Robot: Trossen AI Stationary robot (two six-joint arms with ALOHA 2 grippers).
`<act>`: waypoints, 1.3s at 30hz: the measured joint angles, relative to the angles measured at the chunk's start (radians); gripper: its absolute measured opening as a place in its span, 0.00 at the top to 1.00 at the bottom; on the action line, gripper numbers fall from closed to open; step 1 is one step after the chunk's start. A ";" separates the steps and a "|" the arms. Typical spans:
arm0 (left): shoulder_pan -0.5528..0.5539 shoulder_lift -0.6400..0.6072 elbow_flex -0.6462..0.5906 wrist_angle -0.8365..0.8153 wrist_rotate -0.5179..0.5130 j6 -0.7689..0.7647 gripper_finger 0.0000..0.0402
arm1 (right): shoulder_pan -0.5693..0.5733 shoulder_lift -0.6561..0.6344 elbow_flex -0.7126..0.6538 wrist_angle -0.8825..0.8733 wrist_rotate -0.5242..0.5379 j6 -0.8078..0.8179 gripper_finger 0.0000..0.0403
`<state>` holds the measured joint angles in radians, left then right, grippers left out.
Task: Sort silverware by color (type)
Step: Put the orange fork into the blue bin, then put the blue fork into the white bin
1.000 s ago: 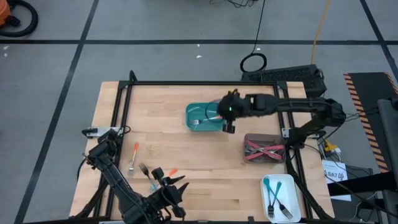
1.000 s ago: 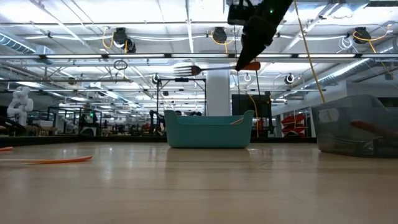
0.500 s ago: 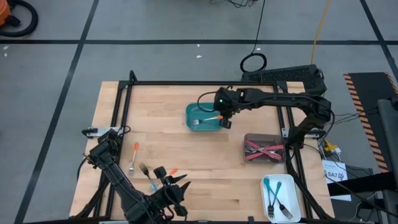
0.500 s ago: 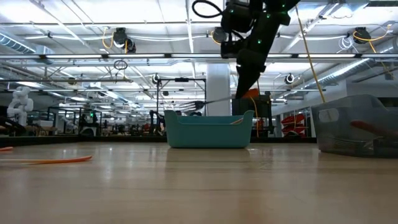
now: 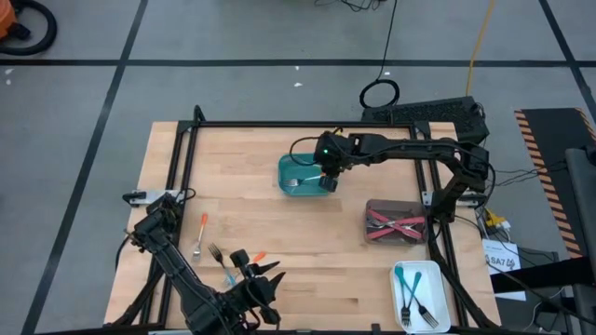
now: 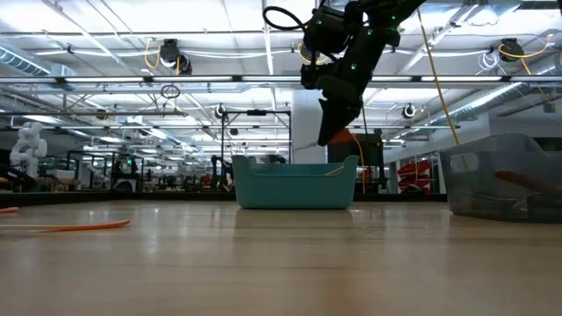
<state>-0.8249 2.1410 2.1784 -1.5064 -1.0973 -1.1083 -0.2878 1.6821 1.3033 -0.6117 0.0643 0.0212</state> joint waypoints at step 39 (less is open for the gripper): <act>0.003 0.160 -0.003 -0.060 0.280 -0.007 0.68 | 1.067 -0.296 -0.229 0.156 0.386 0.283 0.60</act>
<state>-0.8215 2.3014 2.1750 -1.5668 -0.8174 -1.1155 0.7797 1.3861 1.0741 -0.4554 0.4504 0.3047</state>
